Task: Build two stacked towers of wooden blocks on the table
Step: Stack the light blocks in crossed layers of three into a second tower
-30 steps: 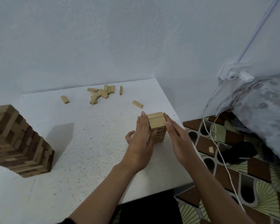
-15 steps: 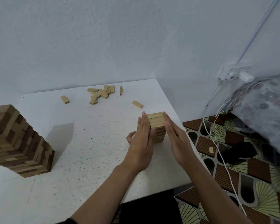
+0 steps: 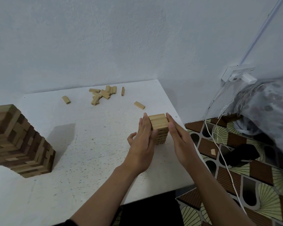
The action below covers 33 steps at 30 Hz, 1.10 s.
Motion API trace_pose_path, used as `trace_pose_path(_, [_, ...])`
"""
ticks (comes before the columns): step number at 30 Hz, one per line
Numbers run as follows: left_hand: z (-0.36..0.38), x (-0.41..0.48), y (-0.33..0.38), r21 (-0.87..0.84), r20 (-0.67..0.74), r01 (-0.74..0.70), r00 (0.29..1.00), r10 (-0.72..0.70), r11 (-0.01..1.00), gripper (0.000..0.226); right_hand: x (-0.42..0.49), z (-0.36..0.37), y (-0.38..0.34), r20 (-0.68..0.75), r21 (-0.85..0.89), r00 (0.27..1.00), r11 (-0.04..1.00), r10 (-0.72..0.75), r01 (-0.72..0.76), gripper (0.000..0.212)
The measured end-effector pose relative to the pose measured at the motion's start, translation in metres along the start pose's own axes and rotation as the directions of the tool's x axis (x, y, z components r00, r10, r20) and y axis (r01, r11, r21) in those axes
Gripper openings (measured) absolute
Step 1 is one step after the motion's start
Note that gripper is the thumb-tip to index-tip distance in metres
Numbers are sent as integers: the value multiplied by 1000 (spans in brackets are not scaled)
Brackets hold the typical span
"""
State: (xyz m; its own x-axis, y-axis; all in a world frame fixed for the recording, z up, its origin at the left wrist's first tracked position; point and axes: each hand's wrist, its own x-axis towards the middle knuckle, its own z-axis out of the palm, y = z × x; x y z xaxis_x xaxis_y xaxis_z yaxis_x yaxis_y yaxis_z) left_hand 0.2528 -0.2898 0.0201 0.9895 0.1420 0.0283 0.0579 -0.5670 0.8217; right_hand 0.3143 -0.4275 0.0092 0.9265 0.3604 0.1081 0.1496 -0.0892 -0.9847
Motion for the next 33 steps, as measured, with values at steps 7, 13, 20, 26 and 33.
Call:
trace_pose_path(7, [-12, -7, -13, -185, -38, 63, 997, -71, 981, 65, -6, -1, -3, -67, 49, 996, 997, 56, -53, 50])
trace_pose_path(13, [-32, -13, -29, -321, -127, 48, 987, -93, 946, 57, -14, -1, -11, -214, -27, 977, 1000, -21, 16, 29])
trace_pose_path(20, [-69, -18, -31, -119, -338, -79, 940, 34, 990, 16, -21, 10, -32, -325, -371, 851, 884, -412, 286, 23])
trace_pose_path(26, [-103, -32, -35, -59, -436, -84, 899, 49, 995, 16, -32, 46, -64, -160, -398, 795, 775, -585, 491, 18])
trace_pose_path(33, [-123, -40, -78, -64, -508, 71, 856, -94, 995, 17, -14, 116, -61, 63, -226, 976, 950, -208, 217, 14])
